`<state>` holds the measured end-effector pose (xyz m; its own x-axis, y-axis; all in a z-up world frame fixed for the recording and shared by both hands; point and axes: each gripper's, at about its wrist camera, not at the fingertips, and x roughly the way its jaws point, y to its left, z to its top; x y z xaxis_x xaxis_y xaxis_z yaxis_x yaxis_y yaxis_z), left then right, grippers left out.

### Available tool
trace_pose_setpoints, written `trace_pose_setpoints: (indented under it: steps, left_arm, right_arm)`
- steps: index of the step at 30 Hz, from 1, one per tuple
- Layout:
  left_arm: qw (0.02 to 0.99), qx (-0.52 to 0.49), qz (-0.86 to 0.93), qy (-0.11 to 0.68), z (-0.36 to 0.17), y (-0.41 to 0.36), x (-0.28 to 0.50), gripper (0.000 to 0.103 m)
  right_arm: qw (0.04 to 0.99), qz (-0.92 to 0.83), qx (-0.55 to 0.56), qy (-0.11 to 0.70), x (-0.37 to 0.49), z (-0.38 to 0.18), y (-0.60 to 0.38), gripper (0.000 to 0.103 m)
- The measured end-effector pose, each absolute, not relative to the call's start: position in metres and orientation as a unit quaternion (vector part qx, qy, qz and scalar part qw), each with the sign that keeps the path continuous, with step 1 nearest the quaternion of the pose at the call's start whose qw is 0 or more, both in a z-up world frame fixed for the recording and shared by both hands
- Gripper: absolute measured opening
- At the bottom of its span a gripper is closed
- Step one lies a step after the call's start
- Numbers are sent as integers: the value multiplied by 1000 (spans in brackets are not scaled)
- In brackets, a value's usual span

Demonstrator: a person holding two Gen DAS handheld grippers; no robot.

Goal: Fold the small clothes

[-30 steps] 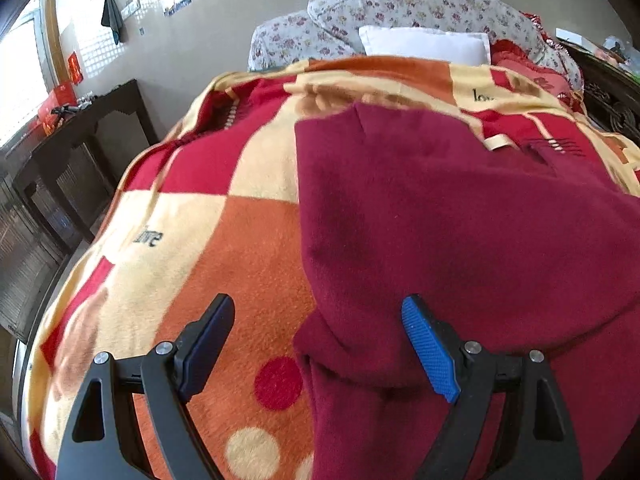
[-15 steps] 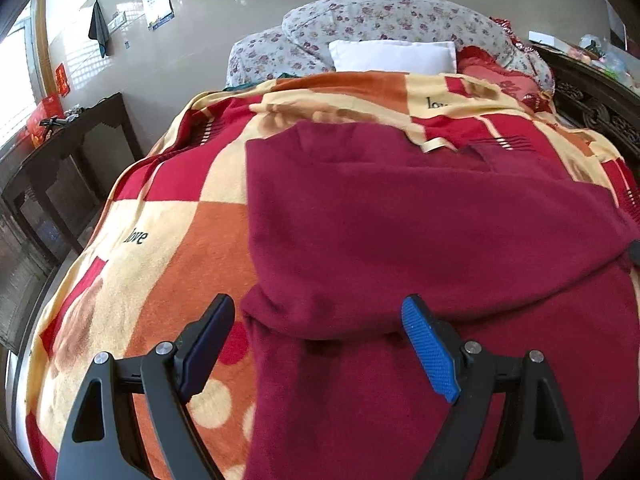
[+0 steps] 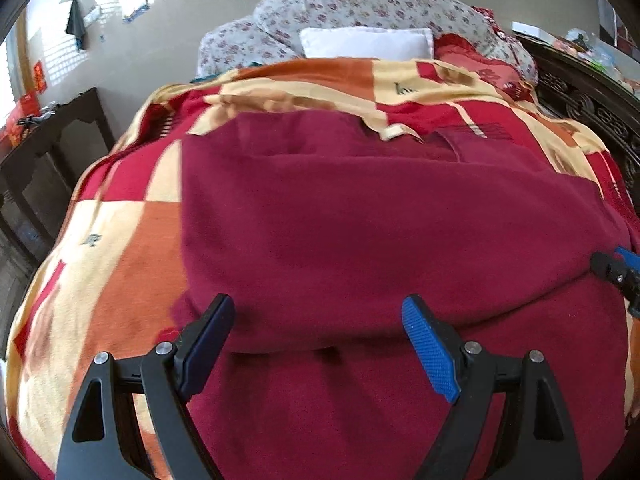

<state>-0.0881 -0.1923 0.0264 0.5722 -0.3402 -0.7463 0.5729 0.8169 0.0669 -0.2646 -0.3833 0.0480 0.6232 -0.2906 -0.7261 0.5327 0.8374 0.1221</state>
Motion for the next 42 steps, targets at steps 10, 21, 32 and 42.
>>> trace_pose_setpoints:
  steps: [10, 21, 32, 42]
  left_arm:
    - [867, 154, -261, 395, 11, -201, -87, 87]
    - [872, 133, -272, 385, 18, -206, -88, 86]
    - [867, 105, -276, 401, 5, -203, -75, 92]
    - [865, 105, -285, 400, 0, -205, -75, 100]
  right_arm:
    - [856, -304, 264, 323, -323, 73, -454, 78]
    - [882, -248, 195, 349, -267, 72, -400, 78]
    - [877, -257, 174, 366, -231, 45, -390, 79]
    - [836, -378, 203, 342, -297, 78, -480, 91]
